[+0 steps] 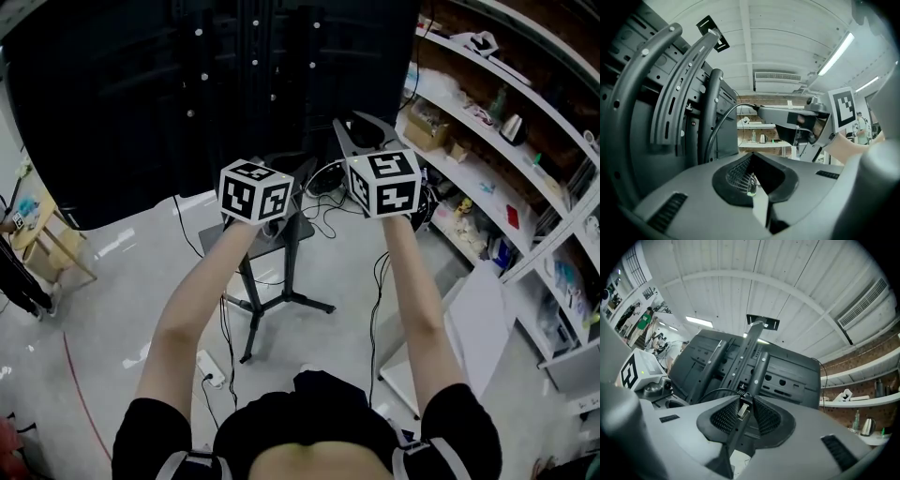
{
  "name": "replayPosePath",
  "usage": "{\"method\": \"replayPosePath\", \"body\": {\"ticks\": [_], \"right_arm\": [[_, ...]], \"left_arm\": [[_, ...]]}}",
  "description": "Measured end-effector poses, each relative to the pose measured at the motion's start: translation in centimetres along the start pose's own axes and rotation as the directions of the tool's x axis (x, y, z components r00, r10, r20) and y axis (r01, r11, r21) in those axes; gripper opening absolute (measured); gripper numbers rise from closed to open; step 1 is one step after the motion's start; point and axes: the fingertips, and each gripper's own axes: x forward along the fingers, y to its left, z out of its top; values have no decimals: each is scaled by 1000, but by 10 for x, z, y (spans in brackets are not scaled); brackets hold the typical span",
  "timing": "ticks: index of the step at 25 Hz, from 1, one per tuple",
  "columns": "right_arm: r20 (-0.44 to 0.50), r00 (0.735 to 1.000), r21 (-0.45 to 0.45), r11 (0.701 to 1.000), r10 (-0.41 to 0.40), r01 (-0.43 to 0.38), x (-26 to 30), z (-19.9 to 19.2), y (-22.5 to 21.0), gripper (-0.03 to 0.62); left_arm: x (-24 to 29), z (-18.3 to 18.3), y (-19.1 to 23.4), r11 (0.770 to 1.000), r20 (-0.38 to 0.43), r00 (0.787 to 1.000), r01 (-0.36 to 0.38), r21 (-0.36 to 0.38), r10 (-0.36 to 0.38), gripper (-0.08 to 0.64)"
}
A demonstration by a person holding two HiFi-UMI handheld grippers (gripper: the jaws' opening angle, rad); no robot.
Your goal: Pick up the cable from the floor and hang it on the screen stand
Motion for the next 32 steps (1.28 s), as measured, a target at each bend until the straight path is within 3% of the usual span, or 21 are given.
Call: {"method": "replayPosePath", "body": {"ticks": [4,11,18,26,32], "right_arm": [[50,998,-31,999,25,-24,31,32,-25,106],[153,986,-4,998,59,-59,81,86,-59,106],[232,969,91,990,86,-110,115,134,-92,106],[218,976,223,973,14,-63,163,168,-158,106],[140,988,153,987,-65,43,175,162,-189,106]], "left_arm": [[13,39,28,999,49,998,-33,18,32,6],[28,103,67,985,121,987,-123,119,108,6],[27,148,97,966,169,970,-204,157,177,6],[28,189,132,942,206,948,-280,184,241,6],[37,201,133,939,212,944,-293,182,254,6]]}}
